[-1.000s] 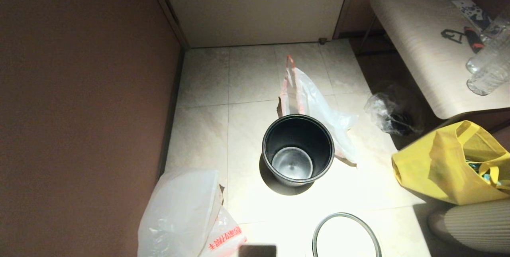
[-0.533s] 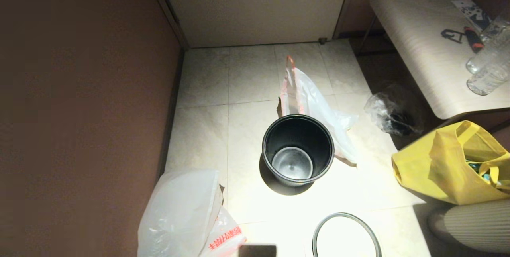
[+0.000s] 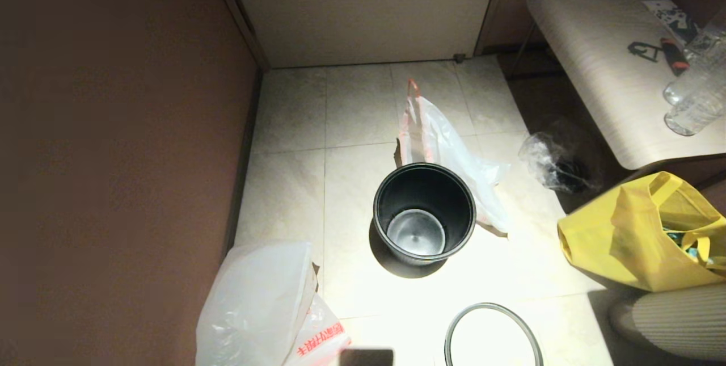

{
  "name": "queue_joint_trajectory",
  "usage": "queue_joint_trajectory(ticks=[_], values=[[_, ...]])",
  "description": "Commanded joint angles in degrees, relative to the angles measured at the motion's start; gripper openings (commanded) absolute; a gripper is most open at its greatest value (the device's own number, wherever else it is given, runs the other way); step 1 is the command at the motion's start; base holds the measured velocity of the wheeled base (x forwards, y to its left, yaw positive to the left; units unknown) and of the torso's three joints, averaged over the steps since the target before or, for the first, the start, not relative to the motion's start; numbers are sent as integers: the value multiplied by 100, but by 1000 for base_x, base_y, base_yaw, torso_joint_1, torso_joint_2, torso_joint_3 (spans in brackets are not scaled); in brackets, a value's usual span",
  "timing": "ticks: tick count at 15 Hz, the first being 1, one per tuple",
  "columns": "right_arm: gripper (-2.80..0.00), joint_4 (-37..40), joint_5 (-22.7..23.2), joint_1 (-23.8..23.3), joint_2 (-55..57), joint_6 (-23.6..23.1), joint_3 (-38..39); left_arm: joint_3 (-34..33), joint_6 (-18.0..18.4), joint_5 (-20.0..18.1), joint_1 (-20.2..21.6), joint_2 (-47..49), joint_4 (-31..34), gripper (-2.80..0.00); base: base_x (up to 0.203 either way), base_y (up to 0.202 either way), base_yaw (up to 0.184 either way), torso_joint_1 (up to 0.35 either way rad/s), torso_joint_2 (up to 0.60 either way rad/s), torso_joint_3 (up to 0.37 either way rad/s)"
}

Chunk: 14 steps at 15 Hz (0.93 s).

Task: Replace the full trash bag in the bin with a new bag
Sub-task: Pick up a new trash bag

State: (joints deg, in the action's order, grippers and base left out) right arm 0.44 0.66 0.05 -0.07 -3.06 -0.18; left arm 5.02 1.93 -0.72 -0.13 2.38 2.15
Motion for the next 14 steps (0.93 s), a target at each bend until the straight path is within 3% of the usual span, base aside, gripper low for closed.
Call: queue_joint_trajectory(ticks=[1,3,6,9,12,14], values=[[-280,0,4,4,-1,-5,1,829,8,-180,4,1110,-10,-280,0,0,0,0,0,0],[-280,0,4,4,-1,-2,1,1517,259,-760,12,2104,-9,-280,0,0,0,0,0,0],[-280,0,4,3,-1,-2,1,1849,1103,-1559,4,3405,-15,-280,0,0,0,0,0,0],[-280,0,4,4,-1,-10,1,1894,1414,-1763,-51,4795,-34,-280,0,0,0,0,0,0],[-280,0,4,4,-1,-8,1,1853,1406,-1830,-297,6220,-90,-280,0,0,0,0,0,0],[-280,0,4,4,-1,-10,1,1835,1369,-1825,-447,7231,-457,-280,0,0,0,0,0,0]])
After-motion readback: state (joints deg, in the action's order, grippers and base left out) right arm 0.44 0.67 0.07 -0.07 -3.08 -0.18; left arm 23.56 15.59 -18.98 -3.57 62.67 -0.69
